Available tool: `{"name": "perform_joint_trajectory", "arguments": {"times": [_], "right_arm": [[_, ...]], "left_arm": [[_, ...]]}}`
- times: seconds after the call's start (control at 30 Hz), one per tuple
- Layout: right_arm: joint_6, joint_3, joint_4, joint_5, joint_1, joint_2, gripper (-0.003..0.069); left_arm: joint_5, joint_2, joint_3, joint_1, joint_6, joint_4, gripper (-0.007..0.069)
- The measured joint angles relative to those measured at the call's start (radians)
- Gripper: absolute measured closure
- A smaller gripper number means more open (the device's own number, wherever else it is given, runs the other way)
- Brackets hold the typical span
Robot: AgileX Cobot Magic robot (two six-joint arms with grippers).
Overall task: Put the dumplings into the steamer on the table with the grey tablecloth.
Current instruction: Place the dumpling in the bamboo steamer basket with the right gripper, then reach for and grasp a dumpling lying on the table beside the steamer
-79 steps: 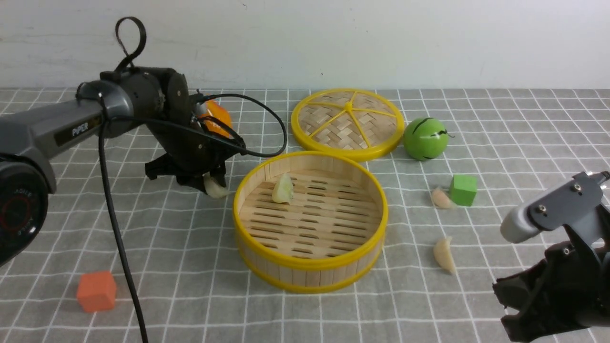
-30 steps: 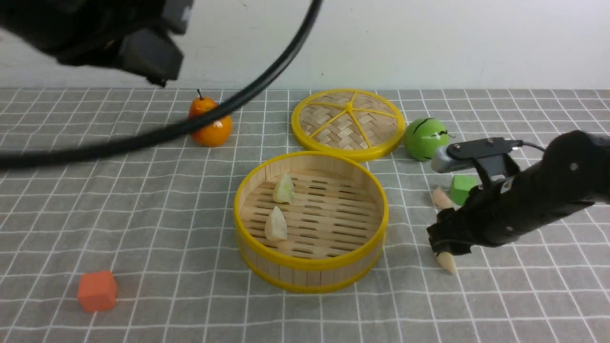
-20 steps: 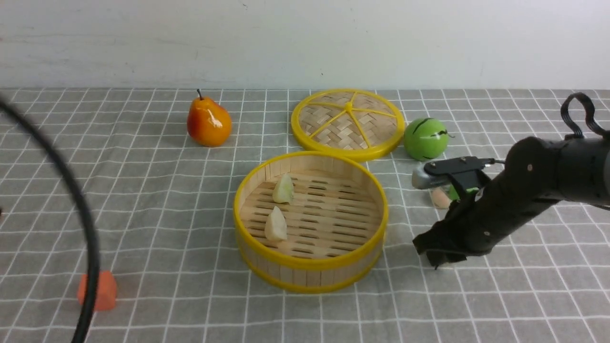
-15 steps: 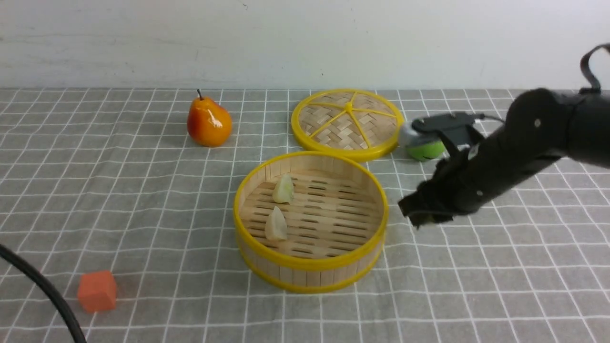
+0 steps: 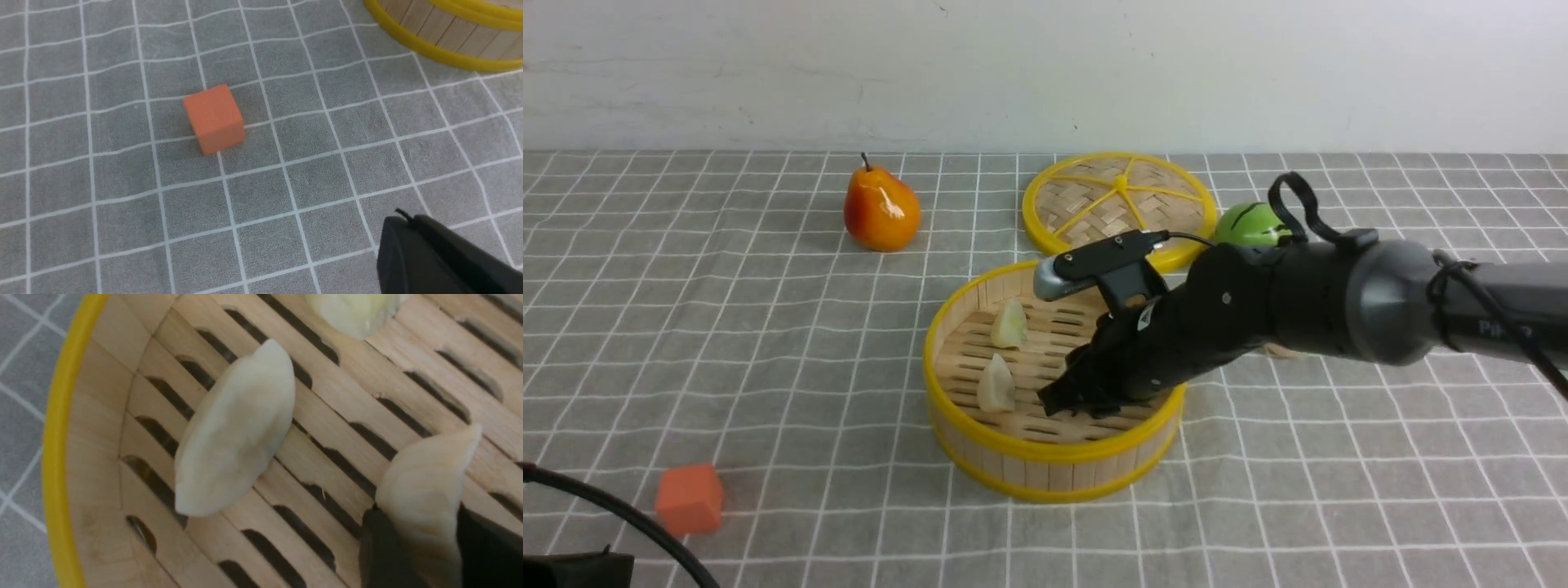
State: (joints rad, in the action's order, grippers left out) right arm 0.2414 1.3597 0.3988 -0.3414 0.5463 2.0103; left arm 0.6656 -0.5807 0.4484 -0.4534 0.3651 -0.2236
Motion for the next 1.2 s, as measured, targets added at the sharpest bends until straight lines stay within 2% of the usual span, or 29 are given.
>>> {"name": "perform_joint_trajectory", "arguments": {"times": [0.03, 0.17, 0.2, 0.3, 0.4, 0.5, 0.53, 0.7, 0.9, 1.07, 1.2], "right_arm": [[0.0, 0.002, 0.034, 0.002, 0.0, -0.002, 0.0322], [0.0, 0.024, 0.077, -0.032, -0.001, -0.02, 0.0198], [0.0, 0.042, 0.085, -0.082, -0.007, -0.048, 0.0146], [0.0, 0.091, 0.06, -0.182, -0.037, -0.125, 0.0102], [0.0, 0.13, 0.001, -0.259, -0.095, -0.182, 0.0093], [0.0, 0.151, -0.065, -0.331, -0.189, -0.201, 0.0091], [0.0, 0.152, -0.098, -0.371, -0.254, -0.183, 0.0092], [0.015, 0.15, -0.12, -0.375, -0.379, -0.054, 0.0113], [0.073, 0.149, -0.112, -0.237, -0.393, 0.056, 0.0183], [0.078, 0.149, -0.11, -0.126, -0.384, 0.091, 0.0202], [0.08, 0.15, -0.118, -0.137, -0.385, 0.117, 0.0226]], "left_arm": [[0.0, 0.0, -0.001, 0.0, 0.0, 0.0, 0.0638], [-0.001, 0.0, -0.001, 0.0, 0.0, 0.0, 0.0638], [-0.001, 0.0, -0.001, 0.0, 0.0, 0.0, 0.0638], [-0.001, 0.0, -0.001, 0.0, 0.0, 0.001, 0.0638], [-0.001, 0.0, -0.002, 0.0, 0.0, 0.001, 0.0638], [-0.001, 0.0, -0.002, 0.0, 0.0, 0.001, 0.0638], [-0.008, 0.0, -0.002, 0.0, 0.0, 0.001, 0.0638], [-0.039, 0.0, -0.002, 0.0, 0.0, 0.001, 0.0638], [-0.058, 0.0, -0.002, 0.0, 0.0, -0.003, 0.0638], [-0.059, 0.0, -0.002, 0.0, 0.0, -0.028, 0.0638], [-0.059, 0.0, -0.002, 0.0, 0.0, -0.04, 0.0638]]}}
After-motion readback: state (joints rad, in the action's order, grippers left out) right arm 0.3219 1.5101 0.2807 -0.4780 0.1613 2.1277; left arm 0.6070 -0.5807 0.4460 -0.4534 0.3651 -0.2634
